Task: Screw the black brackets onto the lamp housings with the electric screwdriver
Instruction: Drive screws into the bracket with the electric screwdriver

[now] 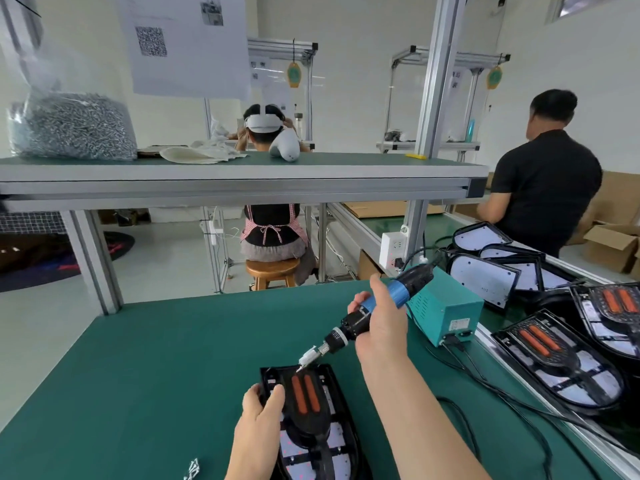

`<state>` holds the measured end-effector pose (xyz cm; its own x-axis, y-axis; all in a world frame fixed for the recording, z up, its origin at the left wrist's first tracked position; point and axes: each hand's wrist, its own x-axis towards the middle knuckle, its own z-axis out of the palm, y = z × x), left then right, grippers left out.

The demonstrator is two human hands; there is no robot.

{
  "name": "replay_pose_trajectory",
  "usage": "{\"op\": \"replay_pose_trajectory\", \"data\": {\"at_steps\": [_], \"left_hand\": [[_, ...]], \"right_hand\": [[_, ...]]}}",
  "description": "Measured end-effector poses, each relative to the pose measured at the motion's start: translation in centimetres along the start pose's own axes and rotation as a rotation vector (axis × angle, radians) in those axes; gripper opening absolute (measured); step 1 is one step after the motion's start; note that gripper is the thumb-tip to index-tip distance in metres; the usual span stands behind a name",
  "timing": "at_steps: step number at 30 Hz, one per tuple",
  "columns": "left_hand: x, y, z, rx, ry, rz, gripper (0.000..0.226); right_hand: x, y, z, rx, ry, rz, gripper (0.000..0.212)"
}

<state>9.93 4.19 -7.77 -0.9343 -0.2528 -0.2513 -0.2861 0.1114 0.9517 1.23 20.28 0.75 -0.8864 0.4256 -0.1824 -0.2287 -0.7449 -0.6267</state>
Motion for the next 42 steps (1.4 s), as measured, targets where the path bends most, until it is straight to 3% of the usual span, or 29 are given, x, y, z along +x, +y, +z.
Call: {"op": "replay_pose_trajectory", "data": {"at_steps": [6, 11, 15, 20, 28, 33, 42], "left_hand": [[0.7, -0.5, -0.2, -0.059, -0.076, 0.005, 0.032], [0.7, -0.6, 0.2, -0.072, -0.049, 0.028, 0.039], [0.7, -0.6, 0.2, -0.091, -0.039, 0.062, 0.048], [0.9, -0.9, 0.3, -0.101, -0.048, 0.067, 0.061], [1.4, -1.2, 0.4, -0.106, -0.047, 0.072, 0.062], [1.5, -1.5, 0.4, -0.124, -0.058, 0.074, 0.077], [1.8, -1.8, 0.3, -0.181, -0.08, 0.07, 0.083]], "right_hand": [[0.2, 1.4, 2.6, -0.106, -0.077, -0.254, 0.022], [-0.6, 4.3, 3.5, -0.224, -0.223, -0.321, 0.026], [-1.0, 5.8, 3.8, -0.278, -0.303, -0.333, 0.036], [-0.9, 6.5, 3.8, -0.276, -0.32, -0.324, 0.033], [-0.9, 7.1, 3.6, -0.333, -0.345, -0.326, 0.034], [-1.3, 7.1, 4.0, -0.389, -0.435, -0.331, 0.032], [-2.1, 7.4, 4.5, -0.447, -0.505, -0.342, 0.022]]}}
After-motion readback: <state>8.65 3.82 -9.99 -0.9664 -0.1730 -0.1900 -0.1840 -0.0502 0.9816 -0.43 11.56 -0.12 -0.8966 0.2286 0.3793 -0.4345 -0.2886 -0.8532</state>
